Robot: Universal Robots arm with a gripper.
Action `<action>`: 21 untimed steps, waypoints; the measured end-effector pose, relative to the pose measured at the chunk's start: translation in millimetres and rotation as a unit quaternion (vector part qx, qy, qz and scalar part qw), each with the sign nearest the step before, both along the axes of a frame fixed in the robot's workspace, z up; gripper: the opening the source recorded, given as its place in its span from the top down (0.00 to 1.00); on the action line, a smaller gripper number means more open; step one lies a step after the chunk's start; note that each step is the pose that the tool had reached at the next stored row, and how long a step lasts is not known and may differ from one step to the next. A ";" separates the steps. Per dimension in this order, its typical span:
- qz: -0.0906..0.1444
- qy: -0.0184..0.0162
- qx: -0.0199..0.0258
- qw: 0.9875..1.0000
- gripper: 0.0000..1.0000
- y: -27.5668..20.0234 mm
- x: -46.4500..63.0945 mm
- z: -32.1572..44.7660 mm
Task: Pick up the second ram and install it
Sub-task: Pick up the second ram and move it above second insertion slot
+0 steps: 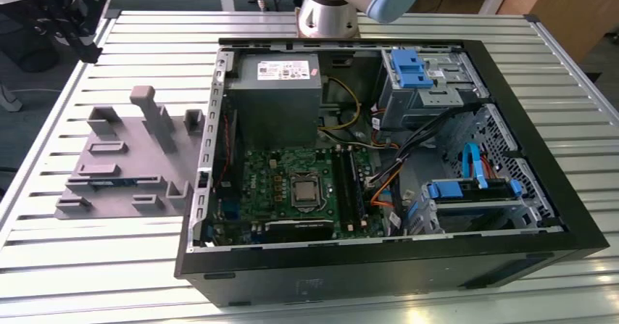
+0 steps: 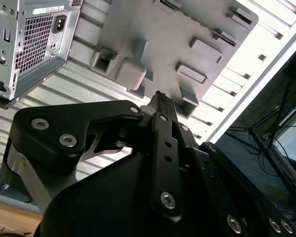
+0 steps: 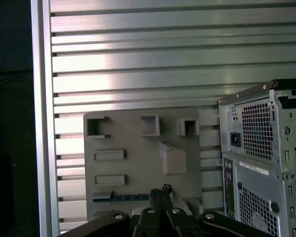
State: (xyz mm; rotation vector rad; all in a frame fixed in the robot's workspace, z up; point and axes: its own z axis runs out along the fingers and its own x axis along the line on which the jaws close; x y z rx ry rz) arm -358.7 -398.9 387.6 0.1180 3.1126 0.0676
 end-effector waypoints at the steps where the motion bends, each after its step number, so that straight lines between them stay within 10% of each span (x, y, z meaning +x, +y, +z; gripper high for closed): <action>1: 0.000 0.000 0.000 1.000 0.89 0.0 0.0 0.0; 13: 0.040 0.000 0.000 0.999 0.89 -0.1 0.1 0.0; 21: 0.110 0.000 0.000 0.994 0.89 -0.1 0.1 -0.2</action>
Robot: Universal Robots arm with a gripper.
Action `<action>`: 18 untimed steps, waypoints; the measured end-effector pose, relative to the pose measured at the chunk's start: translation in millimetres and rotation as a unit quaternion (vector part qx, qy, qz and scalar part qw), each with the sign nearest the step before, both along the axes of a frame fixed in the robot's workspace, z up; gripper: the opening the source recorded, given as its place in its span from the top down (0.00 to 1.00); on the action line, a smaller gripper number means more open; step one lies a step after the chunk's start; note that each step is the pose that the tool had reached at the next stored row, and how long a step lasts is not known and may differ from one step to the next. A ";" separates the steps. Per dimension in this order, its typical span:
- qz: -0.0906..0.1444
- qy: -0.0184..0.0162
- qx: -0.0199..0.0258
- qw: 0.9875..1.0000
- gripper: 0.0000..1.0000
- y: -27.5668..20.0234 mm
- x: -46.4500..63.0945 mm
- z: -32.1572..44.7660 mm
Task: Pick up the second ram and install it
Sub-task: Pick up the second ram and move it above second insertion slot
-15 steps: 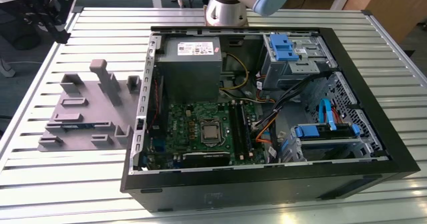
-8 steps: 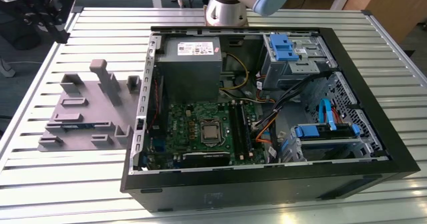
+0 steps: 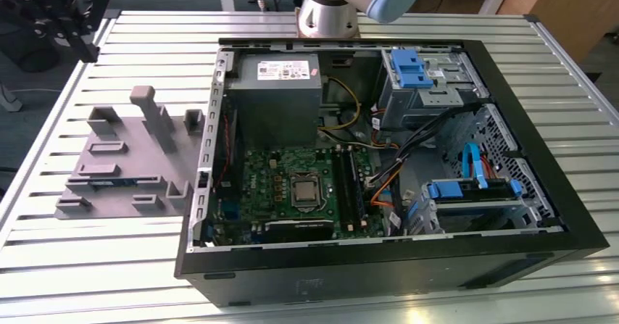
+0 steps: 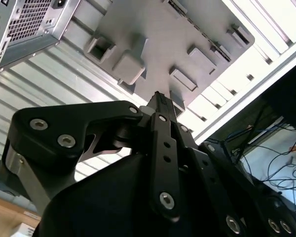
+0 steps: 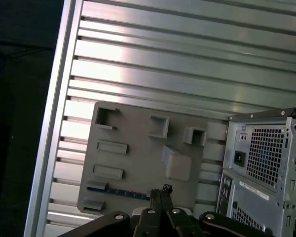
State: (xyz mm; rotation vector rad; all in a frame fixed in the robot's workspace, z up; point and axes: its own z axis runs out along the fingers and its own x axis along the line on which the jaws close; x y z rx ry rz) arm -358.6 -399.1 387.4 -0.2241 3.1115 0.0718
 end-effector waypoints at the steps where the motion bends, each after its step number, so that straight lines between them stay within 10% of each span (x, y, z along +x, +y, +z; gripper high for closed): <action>1: 0.009 0.000 0.000 1.000 0.89 0.0 0.0 0.0; 10: 0.086 0.000 -0.003 0.996 0.89 0.0 0.0 -0.2; 18: 0.150 0.000 -0.005 0.989 0.89 0.0 -0.1 -0.5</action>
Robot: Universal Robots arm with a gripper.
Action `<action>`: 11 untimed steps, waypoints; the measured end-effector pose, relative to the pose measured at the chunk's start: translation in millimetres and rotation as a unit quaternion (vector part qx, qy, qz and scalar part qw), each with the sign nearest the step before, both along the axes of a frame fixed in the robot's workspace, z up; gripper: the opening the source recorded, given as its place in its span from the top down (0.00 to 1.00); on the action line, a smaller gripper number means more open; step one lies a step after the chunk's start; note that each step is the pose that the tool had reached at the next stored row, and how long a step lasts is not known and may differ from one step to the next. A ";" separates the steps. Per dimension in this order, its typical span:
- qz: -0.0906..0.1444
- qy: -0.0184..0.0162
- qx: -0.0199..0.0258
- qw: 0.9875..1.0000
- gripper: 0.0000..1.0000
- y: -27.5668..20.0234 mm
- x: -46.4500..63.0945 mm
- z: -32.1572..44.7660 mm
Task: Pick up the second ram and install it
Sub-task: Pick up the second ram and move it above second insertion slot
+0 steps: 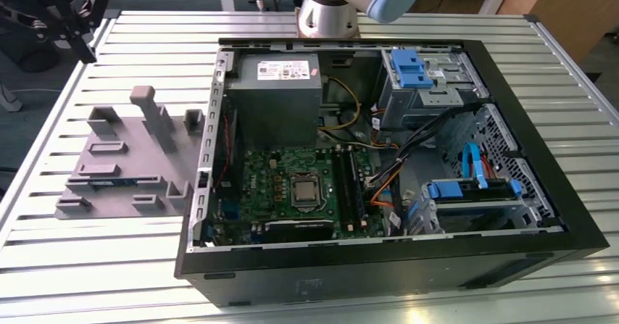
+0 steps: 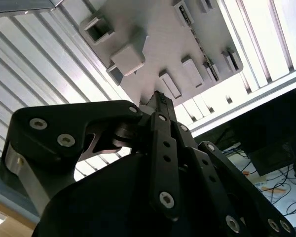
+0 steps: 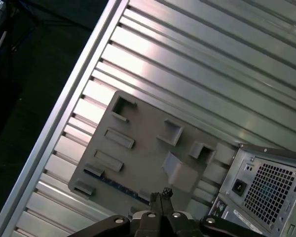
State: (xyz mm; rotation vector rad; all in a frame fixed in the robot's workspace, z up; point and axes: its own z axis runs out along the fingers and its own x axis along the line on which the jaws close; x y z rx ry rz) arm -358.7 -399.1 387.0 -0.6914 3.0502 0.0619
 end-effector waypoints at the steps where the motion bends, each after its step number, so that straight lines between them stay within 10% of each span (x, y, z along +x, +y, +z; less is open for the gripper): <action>1: 0.009 0.000 0.000 1.000 0.89 0.0 -0.1 0.0; 11: 0.068 0.000 0.000 0.998 0.89 0.0 -0.4 -0.2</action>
